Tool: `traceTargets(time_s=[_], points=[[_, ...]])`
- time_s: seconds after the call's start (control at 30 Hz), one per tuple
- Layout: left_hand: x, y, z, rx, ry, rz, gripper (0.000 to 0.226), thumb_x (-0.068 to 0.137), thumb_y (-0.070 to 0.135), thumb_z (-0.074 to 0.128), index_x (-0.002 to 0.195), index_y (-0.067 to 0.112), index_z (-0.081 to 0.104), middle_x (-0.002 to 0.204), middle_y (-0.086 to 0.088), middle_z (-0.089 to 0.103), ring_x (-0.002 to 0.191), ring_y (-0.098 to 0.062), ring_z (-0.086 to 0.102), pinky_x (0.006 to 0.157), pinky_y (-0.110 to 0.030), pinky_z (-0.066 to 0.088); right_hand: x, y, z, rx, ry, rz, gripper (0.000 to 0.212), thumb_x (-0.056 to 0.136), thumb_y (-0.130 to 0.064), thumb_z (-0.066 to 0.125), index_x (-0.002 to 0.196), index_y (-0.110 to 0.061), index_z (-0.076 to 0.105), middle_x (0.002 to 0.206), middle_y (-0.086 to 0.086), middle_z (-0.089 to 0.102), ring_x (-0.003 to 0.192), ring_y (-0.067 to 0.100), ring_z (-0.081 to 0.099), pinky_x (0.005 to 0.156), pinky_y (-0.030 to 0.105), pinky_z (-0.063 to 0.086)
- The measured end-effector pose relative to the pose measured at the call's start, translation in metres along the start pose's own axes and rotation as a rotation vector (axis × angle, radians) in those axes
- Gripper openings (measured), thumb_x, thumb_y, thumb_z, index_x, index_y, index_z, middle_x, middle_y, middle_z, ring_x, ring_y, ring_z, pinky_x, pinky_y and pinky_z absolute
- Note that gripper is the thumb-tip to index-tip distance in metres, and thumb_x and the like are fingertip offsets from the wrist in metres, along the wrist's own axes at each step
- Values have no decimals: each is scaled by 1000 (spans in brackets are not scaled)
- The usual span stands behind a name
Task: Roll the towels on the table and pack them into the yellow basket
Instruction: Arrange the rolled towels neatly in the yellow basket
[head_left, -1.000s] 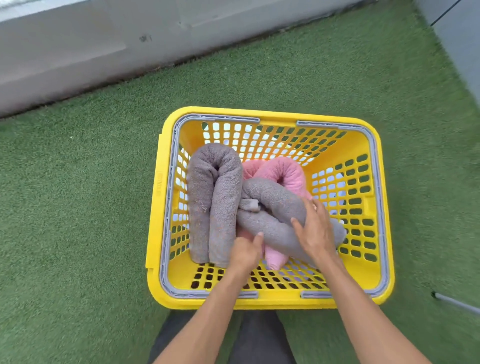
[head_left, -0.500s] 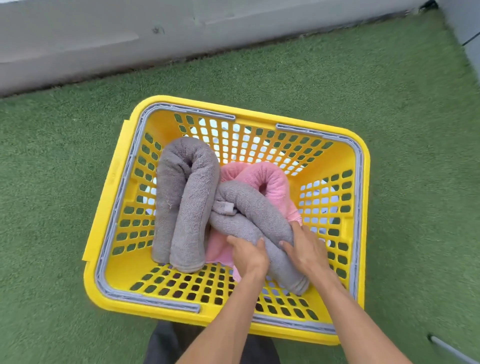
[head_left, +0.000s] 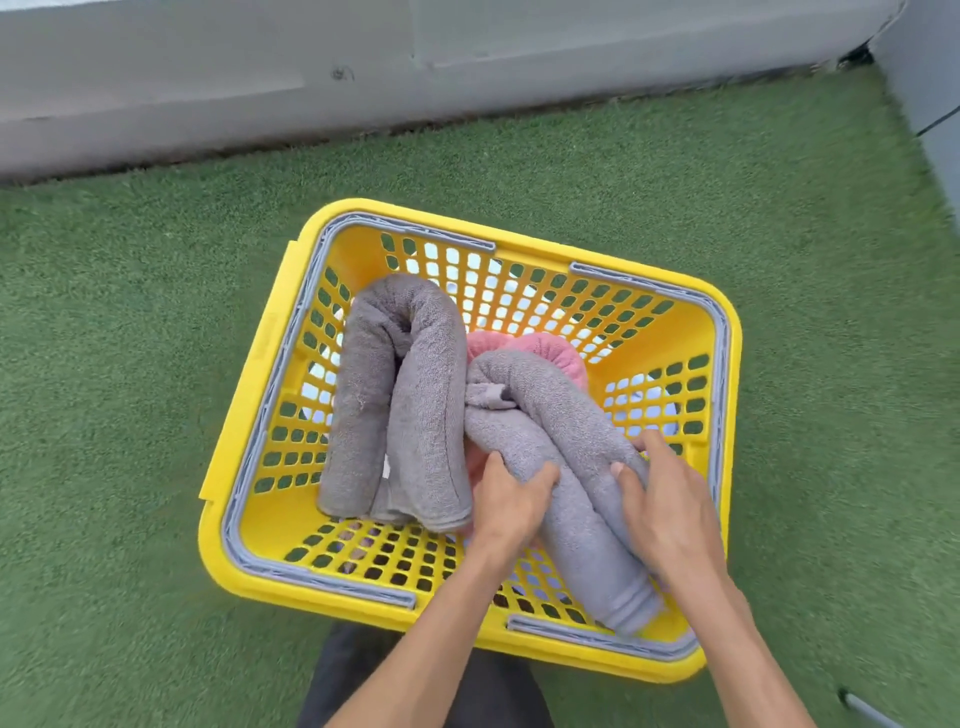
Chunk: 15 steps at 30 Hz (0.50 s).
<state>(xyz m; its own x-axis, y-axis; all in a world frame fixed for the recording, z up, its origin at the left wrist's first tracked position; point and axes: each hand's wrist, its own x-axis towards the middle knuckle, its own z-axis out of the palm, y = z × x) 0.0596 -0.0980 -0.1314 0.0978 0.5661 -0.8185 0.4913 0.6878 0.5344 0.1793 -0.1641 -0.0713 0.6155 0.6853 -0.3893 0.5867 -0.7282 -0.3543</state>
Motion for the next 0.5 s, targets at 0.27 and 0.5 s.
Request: traceTargets(time_s=[0.27, 0.5], points=[[-20, 11, -10, 142, -121, 200, 46, 70, 43, 64, 108, 18, 54, 108, 1, 67, 100, -19, 63, 88, -34, 50, -34, -3, -10, 150, 115, 78, 8, 93, -24, 54, 99, -19, 51, 87, 5, 62, 84, 34, 56, 63, 36, 37], [-20, 44, -73, 270, 59, 603, 31, 80, 22, 61, 107, 22, 48, 103, 1, 66, 95, -20, 61, 77, -32, 45, -38, -40, 20, 494, 117, -2, 5, 95, -23, 56, 93, -24, 51, 77, -7, 61, 68, 13, 55, 59, 26, 42]])
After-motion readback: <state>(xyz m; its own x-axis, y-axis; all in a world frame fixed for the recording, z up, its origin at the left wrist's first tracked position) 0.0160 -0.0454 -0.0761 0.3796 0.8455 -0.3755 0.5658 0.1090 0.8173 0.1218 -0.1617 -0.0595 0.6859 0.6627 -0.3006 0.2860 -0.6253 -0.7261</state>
